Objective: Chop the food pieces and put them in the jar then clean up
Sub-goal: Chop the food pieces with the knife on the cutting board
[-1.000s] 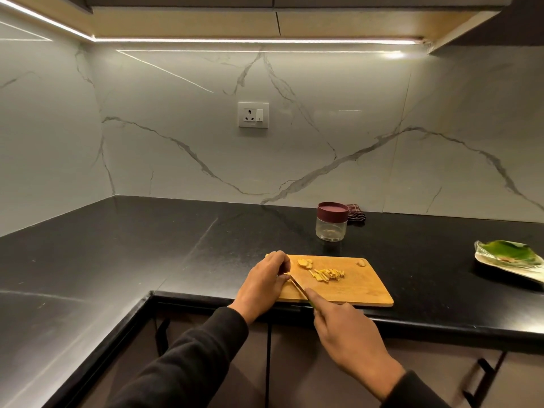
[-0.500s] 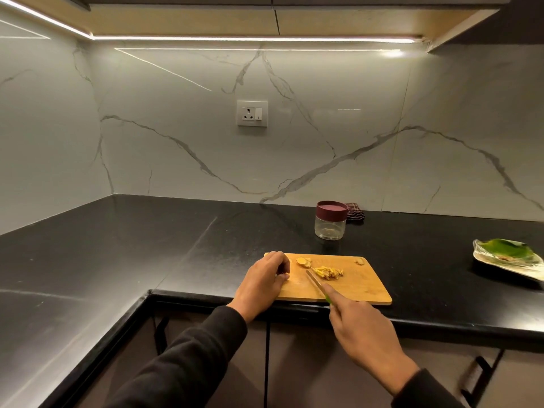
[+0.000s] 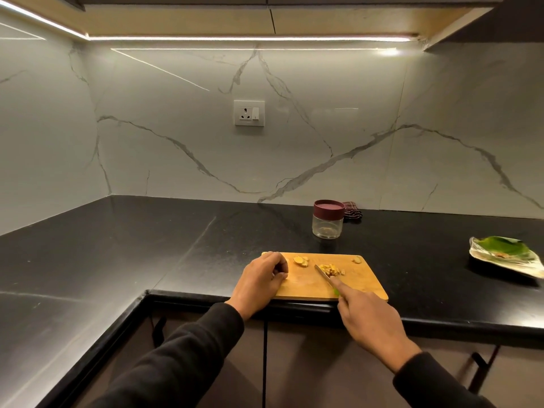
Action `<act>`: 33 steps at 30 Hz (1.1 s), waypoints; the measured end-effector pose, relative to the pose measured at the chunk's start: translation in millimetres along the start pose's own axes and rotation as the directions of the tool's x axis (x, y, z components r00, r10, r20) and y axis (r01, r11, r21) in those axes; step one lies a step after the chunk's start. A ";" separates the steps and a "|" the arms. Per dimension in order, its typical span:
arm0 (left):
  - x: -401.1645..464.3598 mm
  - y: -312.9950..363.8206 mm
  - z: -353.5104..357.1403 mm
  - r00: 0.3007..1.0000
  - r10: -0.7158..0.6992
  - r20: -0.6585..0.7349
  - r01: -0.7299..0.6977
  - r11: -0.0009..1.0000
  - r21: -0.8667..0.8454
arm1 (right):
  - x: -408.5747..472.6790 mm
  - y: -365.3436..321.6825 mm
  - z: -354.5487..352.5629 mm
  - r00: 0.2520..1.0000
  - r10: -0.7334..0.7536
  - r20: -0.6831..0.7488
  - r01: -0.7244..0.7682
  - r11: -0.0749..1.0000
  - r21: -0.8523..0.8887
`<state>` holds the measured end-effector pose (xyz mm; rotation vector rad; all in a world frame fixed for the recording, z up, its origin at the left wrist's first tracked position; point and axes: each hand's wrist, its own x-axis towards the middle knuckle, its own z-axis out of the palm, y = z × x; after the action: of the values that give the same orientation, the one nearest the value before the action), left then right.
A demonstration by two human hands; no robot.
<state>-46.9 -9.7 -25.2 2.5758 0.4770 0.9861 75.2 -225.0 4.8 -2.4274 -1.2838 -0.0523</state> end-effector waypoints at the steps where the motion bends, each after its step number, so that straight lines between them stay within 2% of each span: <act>1: 1.9 1.2 -0.9 1.000 -0.015 0.007 0.015 1.000 0.003 | 0.6 0.2 0.0 1.000 0.000 0.003 0.000 1.000 -0.006; 8: 35.8 15.2 8.3 0.987 -0.111 0.113 0.092 0.982 0.163 | 0.5 -1.7 2.9 1.000 0.002 -0.005 -0.002 1.000 -0.015; 13: 54.9 19.1 26.7 0.971 -0.212 0.114 0.187 0.962 0.198 | 0.4 -2.8 3.8 1.000 0.006 0.005 -0.006 1.000 -0.003; 16: 57.1 17.7 34.0 0.971 -0.222 0.093 0.195 0.951 0.238 | -0.6 -1.9 3.6 1.000 -0.002 0.003 0.002 1.000 0.002; 27: 52.8 16.6 33.1 0.967 -0.253 -0.011 0.253 0.967 0.005 | -2.5 -4.5 3.2 1.000 -0.009 0.002 0.009 1.000 0.024; 33: 50.4 19.4 28.0 0.946 -0.318 -0.063 0.305 0.939 -0.158 | -3.9 -4.6 1.3 1.000 -0.006 0.002 0.005 0.999 0.033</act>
<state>11.4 -10.9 -7.8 2.2442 0.7793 0.9812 69.1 -225.2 4.3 -2.3967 -1.2823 -0.0293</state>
